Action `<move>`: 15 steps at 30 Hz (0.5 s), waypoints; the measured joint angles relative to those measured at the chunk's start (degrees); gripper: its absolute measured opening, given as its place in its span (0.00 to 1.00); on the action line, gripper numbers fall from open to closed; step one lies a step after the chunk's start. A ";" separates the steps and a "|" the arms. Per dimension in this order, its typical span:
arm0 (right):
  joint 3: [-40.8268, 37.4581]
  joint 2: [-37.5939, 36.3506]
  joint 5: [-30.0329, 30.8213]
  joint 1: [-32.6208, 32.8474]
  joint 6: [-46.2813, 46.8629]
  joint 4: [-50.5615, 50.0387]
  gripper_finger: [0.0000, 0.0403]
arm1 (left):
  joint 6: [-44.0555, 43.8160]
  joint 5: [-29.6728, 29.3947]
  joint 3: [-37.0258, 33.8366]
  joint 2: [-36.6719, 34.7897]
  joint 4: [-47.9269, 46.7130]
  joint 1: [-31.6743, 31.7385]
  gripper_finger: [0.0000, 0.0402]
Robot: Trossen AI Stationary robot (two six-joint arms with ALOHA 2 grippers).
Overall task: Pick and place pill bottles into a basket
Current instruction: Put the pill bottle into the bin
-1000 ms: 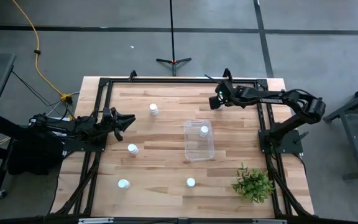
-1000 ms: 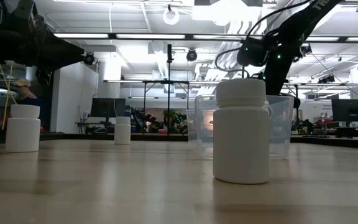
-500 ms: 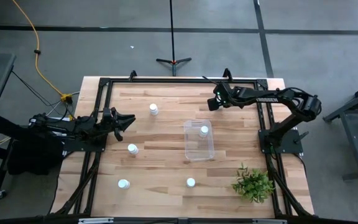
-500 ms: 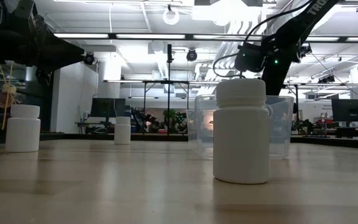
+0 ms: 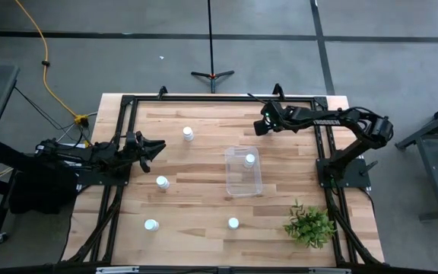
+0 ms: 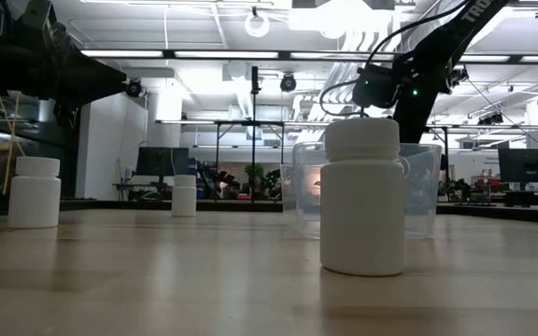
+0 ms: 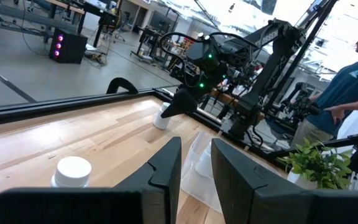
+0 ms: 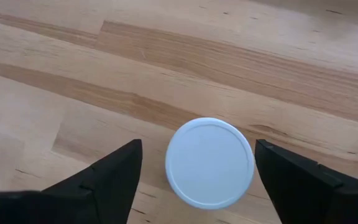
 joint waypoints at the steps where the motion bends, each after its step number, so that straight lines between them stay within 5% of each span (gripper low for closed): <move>1: 0.01 0.00 0.00 0.00 -0.02 0.00 0.72 | 0.00 0.07 0.00 0.01 0.00 0.00 0.31; 15: 0.00 -0.09 0.11 0.02 -0.11 0.12 0.44 | 0.00 0.14 0.00 0.01 0.01 0.00 0.31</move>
